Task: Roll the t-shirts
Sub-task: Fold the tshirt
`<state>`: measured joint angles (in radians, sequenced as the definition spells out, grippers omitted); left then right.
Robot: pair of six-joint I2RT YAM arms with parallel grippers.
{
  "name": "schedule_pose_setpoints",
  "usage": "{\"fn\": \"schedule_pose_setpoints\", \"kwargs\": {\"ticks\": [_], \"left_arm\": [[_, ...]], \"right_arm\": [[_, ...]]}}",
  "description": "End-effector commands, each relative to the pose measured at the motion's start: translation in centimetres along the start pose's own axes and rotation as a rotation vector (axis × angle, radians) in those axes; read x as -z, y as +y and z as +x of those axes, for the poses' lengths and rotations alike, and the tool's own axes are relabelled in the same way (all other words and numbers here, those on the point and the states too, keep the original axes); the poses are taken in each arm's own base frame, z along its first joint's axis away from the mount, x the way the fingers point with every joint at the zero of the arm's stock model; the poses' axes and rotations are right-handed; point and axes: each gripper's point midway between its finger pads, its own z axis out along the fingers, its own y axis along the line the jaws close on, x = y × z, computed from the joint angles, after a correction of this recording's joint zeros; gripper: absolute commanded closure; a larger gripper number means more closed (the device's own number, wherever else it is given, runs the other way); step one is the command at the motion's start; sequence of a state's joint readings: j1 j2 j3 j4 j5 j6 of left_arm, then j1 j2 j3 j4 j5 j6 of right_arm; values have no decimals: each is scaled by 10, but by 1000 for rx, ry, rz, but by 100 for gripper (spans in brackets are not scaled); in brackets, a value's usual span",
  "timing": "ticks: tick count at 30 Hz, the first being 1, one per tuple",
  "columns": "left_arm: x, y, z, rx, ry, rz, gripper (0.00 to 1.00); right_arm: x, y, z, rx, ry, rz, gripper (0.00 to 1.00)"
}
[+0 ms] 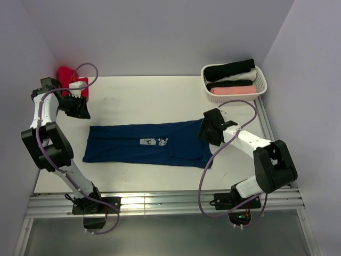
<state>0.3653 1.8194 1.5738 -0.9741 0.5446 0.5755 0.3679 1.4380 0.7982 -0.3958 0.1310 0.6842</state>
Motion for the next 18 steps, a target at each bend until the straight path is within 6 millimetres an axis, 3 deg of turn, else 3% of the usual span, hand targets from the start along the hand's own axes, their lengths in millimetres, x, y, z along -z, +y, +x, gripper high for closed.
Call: {"fn": "schedule_pose_setpoints", "kwargs": {"ticks": [1,8,11,12,14,15,18], "left_arm": [[22,-14,-10,-66,-62,2,52],[28,-19,-12,-83,-77,2,52],[30,-19,-12,-85,-80,4,52],[29,-20,-12,-86,-79,6,52],[30,-20,-13,-90,-83,8,52],[30,-20,-13,-89,-84,8,52],[28,-20,-12,-86,-80,16,52]], "right_arm": [[-7,-9,6,11,7,65,27],[-26,-16,28,42,81,129,32],[-26,-14,29,43,84,142,46],[-26,-14,30,42,90,145,60],[-25,-17,28,51,93,176,73],[-25,-16,25,51,90,184,85],[-22,-21,18,53,75,230,100]]}}
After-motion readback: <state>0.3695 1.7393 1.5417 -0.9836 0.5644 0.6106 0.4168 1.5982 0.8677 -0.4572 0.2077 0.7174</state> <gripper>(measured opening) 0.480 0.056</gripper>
